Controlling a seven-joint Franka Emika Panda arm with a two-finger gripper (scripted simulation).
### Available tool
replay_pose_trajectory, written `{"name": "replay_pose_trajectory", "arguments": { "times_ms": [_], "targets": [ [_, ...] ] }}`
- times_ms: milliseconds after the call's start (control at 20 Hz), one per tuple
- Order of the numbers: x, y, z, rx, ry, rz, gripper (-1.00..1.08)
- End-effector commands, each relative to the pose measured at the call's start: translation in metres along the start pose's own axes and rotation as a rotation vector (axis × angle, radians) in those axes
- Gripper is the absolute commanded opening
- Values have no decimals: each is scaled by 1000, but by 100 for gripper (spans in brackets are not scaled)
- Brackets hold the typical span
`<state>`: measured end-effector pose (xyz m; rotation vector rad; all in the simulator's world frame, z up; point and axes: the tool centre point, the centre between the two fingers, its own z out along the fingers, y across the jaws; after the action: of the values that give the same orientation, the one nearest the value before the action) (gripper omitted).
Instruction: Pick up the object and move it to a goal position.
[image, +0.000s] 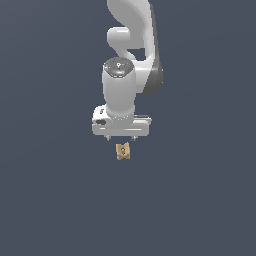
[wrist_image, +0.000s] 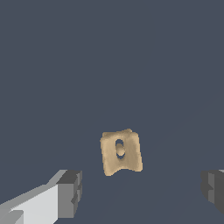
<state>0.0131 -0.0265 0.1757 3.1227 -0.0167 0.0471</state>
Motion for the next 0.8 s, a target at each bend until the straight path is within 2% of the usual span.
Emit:
{"name": "replay_pose_trajectory", "arguments": {
  "times_ms": [0, 450, 750],
  "targets": [
    [0, 0, 0, 0, 0, 0, 100],
    [1, -11, -18, -7, 2, -48, 100],
    [0, -10, -10, -5, 0, -52, 100]
  ]
}}
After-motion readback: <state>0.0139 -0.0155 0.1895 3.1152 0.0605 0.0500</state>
